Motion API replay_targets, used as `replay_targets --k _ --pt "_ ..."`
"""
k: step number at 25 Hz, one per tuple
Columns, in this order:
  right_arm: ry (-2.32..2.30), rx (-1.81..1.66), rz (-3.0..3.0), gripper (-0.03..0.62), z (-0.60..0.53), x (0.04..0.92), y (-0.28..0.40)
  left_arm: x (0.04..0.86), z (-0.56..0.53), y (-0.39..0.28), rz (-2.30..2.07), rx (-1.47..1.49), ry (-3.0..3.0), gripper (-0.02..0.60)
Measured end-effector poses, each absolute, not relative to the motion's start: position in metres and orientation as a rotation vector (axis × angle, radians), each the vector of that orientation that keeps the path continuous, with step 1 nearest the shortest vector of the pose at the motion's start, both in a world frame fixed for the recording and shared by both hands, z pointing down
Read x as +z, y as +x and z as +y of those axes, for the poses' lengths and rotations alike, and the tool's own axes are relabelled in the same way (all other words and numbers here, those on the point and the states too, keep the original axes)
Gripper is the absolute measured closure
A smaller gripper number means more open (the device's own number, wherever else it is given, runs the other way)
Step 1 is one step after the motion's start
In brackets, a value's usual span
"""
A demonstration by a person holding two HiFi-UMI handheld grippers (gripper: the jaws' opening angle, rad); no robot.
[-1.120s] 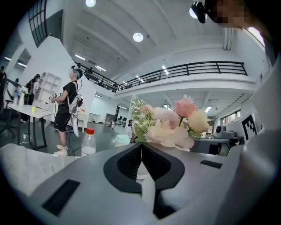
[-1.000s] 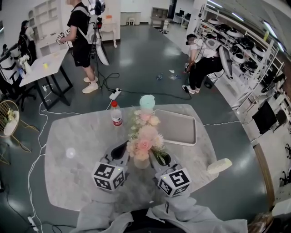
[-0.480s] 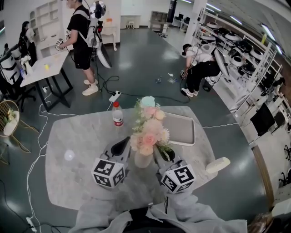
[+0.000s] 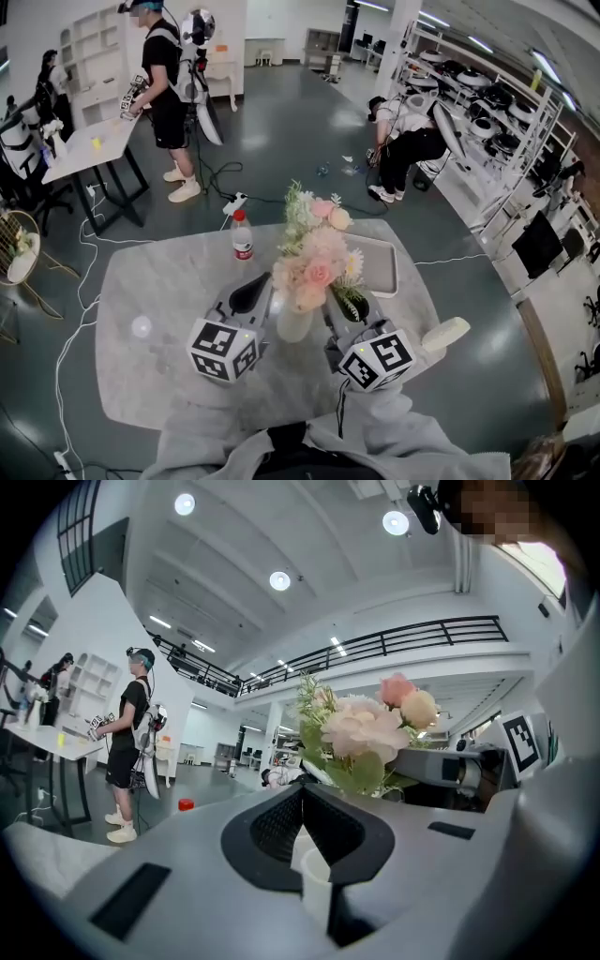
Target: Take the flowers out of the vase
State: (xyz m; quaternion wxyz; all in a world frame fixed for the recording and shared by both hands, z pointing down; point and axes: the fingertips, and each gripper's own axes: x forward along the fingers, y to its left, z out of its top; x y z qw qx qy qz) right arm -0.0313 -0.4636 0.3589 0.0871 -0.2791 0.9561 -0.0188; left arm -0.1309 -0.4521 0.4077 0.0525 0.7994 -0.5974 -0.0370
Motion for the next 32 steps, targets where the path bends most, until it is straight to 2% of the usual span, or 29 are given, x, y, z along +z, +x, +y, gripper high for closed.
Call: replay_targets --k 16,21,32 --pt "-0.796 0.182 2.657 0.537 -0.409 0.272 -0.01 0.353 -0.416 -0.11 -1.808 -0.18 2.602 0.578" --pt "-0.871 0.211 2.608 0.537 -0.397 0.254 0.02 0.336 -0.406 -0.09 -1.777 -0.196 2.648 0.578" --pt "-1.1 0.135 2.582 0.537 -0.368 0.287 0.086 0.362 -0.377 -0.035 -1.592 -0.174 2.695 0.578"
